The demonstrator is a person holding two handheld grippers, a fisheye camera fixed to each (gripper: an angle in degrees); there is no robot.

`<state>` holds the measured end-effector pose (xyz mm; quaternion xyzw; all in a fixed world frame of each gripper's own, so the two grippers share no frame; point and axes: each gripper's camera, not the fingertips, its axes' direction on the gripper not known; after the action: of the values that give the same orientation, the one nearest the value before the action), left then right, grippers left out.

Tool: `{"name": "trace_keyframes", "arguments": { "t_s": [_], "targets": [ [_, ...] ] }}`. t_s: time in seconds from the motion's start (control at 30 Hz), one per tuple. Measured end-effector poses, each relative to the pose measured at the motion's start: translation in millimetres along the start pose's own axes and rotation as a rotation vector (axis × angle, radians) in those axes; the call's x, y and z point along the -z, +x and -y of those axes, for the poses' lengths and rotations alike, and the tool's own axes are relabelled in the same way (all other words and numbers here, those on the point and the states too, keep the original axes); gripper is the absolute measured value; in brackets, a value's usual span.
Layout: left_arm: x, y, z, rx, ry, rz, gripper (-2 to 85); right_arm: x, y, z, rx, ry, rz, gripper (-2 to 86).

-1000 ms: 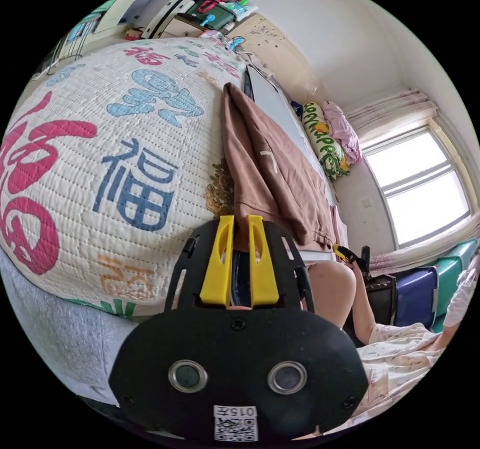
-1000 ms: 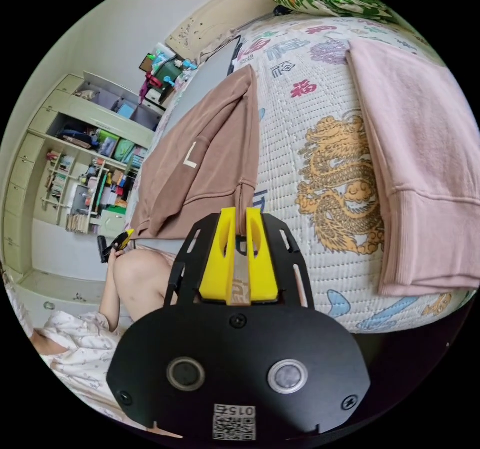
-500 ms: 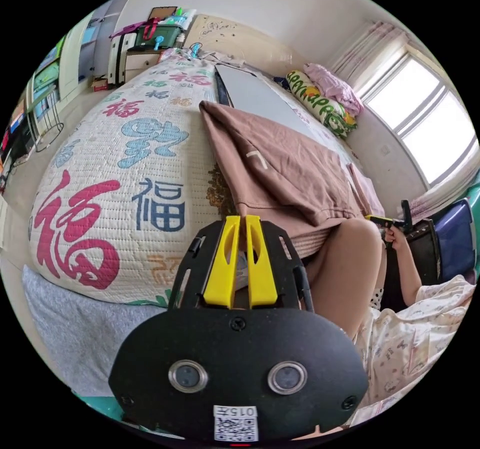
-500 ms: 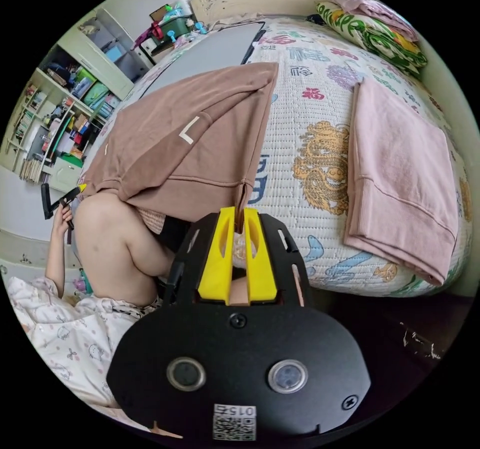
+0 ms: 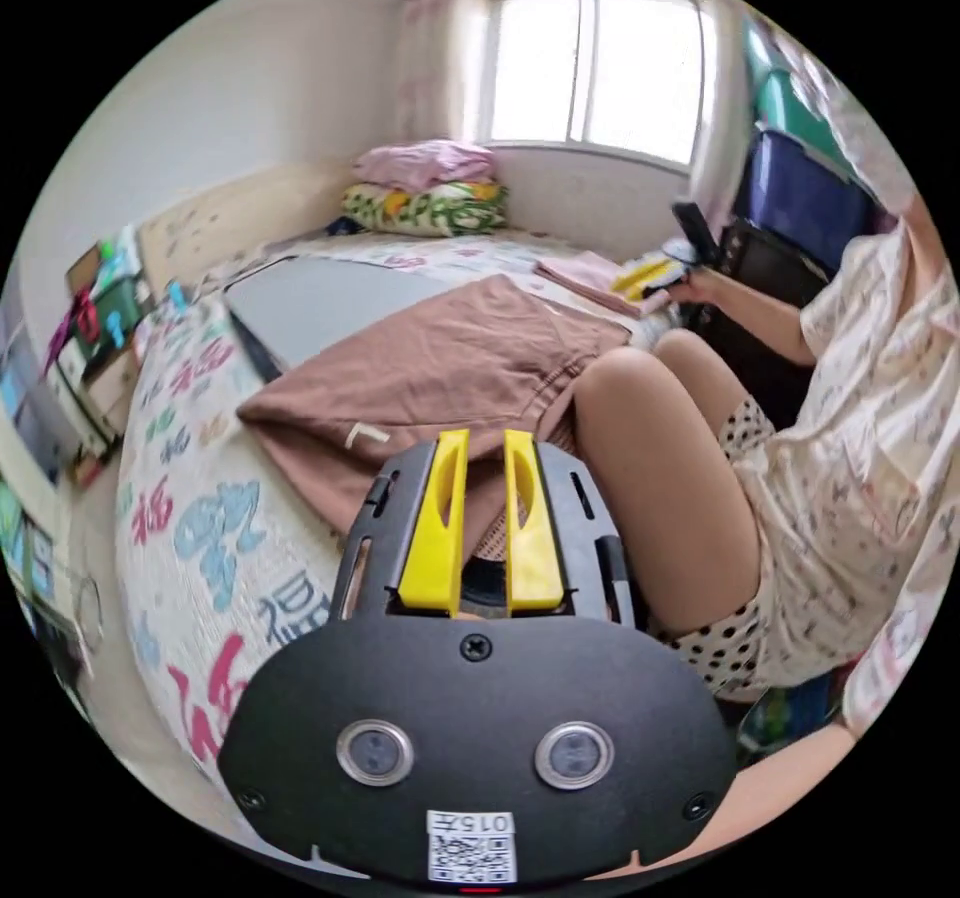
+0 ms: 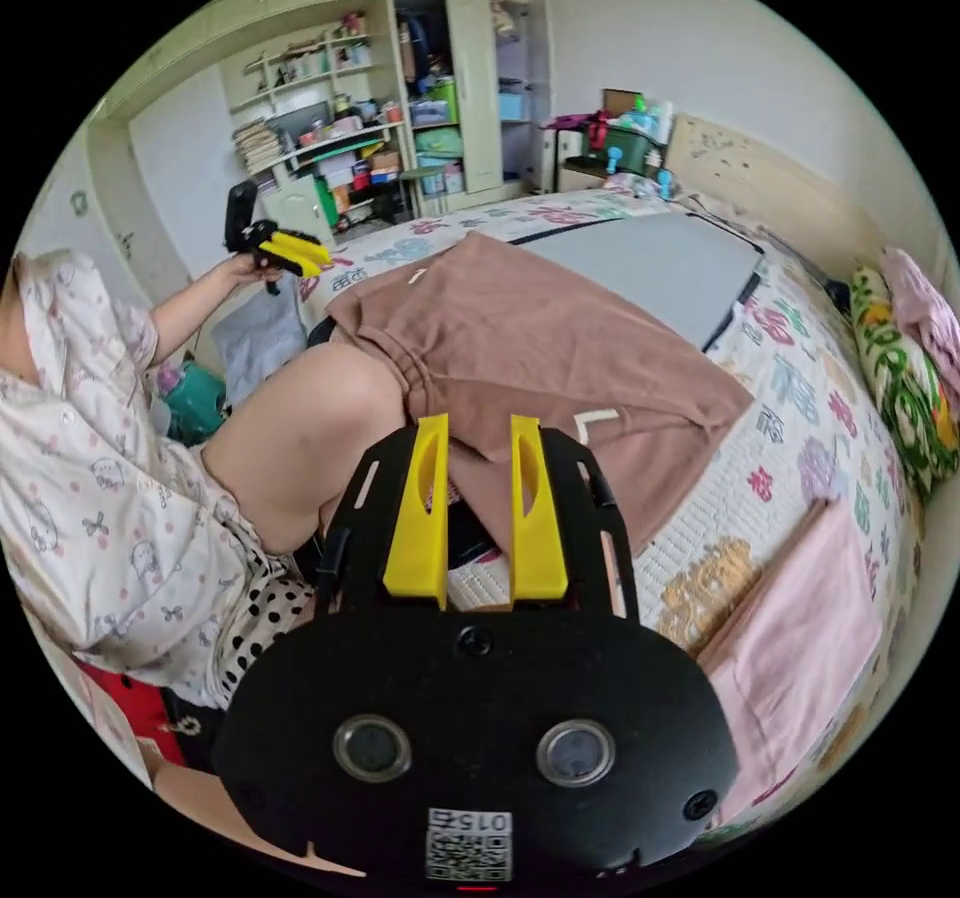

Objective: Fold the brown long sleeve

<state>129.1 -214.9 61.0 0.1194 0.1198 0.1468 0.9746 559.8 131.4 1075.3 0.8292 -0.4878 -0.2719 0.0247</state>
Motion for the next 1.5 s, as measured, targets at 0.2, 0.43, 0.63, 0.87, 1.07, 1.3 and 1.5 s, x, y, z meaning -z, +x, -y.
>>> {"name": "trace_keyframes", "arguments": {
  "t_s": [0.2, 0.43, 0.63, 0.87, 1.07, 1.3, 1.5],
  "targets": [
    [-101, -26, 68, -0.072, -0.161, -0.223, 12.1, -88, -13, -40, 0.200, -0.210, -0.015, 11.8],
    [-171, -39, 119, -0.105, -0.315, -0.239, 9.9, -151, 11, -95, 0.255, -0.329, -0.033, 8.4],
    [-189, -38, 143, -0.169, -0.365, -0.257, 8.3, -164, 31, -108, 0.260, -0.358, 0.002, 3.5],
    [-196, -73, 188, -0.210, -0.503, -0.370, 0.1, -155, 59, -92, 0.279, -0.373, 0.166, 0.0],
    [-122, -237, 360, -0.060, -0.262, -0.106, 0.1, -90, 219, 134, 0.137, -0.286, -0.254, -0.2],
    [-30, -274, 429, 0.279, 0.213, 0.372, 7.4, 45, 253, 256, -0.318, 0.319, -0.320, 6.2],
    [-107, -172, 293, 0.181, 0.052, -0.065, 8.0, -27, 115, 82, -0.111, 0.110, -0.025, 10.0]
  ]
}}
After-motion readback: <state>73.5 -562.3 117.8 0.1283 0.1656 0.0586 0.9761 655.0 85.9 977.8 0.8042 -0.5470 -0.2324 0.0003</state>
